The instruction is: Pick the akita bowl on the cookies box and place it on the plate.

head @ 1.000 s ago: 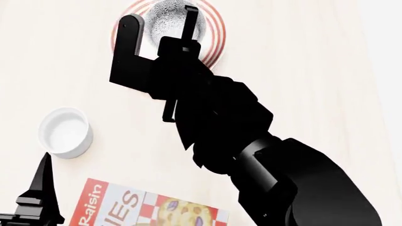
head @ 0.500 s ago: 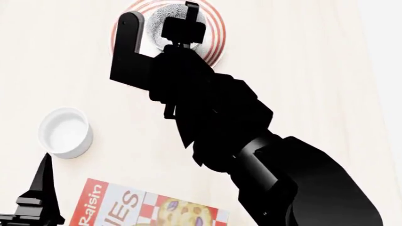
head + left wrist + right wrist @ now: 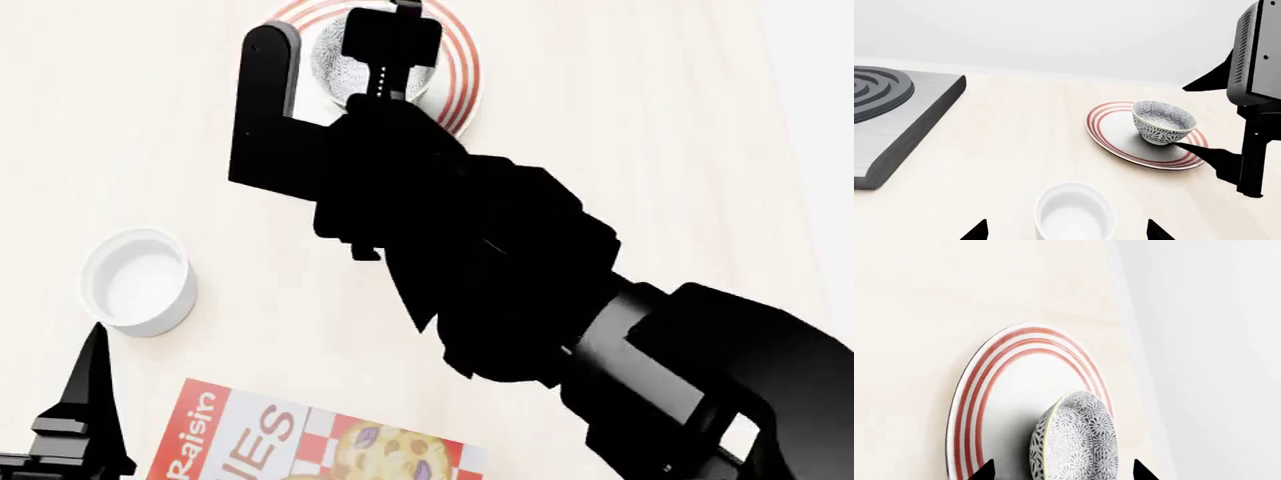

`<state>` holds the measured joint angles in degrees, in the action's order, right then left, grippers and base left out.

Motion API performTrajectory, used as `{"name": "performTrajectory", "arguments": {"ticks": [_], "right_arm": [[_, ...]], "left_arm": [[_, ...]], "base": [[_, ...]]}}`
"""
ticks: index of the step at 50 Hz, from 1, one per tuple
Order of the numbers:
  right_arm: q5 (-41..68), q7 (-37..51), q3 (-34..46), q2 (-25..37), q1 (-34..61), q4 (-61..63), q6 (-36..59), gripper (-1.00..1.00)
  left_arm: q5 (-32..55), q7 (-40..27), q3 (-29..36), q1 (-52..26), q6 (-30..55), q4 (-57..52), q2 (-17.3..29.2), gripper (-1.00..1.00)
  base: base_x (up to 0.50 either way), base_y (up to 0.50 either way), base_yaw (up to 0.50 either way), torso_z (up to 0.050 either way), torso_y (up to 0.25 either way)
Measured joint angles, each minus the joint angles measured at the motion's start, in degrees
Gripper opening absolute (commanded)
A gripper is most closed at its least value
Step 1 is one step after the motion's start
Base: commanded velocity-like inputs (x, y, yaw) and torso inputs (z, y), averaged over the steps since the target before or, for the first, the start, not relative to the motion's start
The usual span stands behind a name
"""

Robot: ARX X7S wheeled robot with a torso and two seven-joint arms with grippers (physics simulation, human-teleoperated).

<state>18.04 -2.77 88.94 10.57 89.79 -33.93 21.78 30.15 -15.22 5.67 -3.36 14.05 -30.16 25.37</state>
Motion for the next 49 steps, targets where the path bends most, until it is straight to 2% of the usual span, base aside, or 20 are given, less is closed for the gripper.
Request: {"name": "performTrajectory", "arguments": {"ticks": [14, 26, 36, 49], "right_arm": [[5.6, 9.9, -5.0, 21.5, 0.0, 39.2, 9.7, 1.0], [8.8, 28.2, -10.3, 40.0, -7.4, 67.7, 9.8, 1.0], [7.0, 49.9, -13.1, 54.4, -17.8, 81.9, -1.3, 1.0], [-3.4, 74.0, -12.0, 68.8, -29.2, 89.5, -21.4, 1.0]], "left_arm": [[0.0, -1.8, -0.8, -0.4, 0.6, -0.9, 0.1, 1.0], [-1.3, -4.1, -2.6, -0.6, -1.4, -3.0, -0.5, 1.0], [-6.8, -6.5, -4.9, 0.4, -7.8, -6.8, -1.6, 1.0], [-12.1, -8.6, -7.9, 2.5, -18.8, -8.6, -4.3, 1.0]], "base": [[0.0, 0.0, 0.0, 0.0, 0.0], [0.0, 0.0, 0.0, 0.0, 0.0], [0.0, 0.0, 0.0, 0.0, 0.0], [0.0, 0.0, 0.0, 0.0, 0.0]]}}
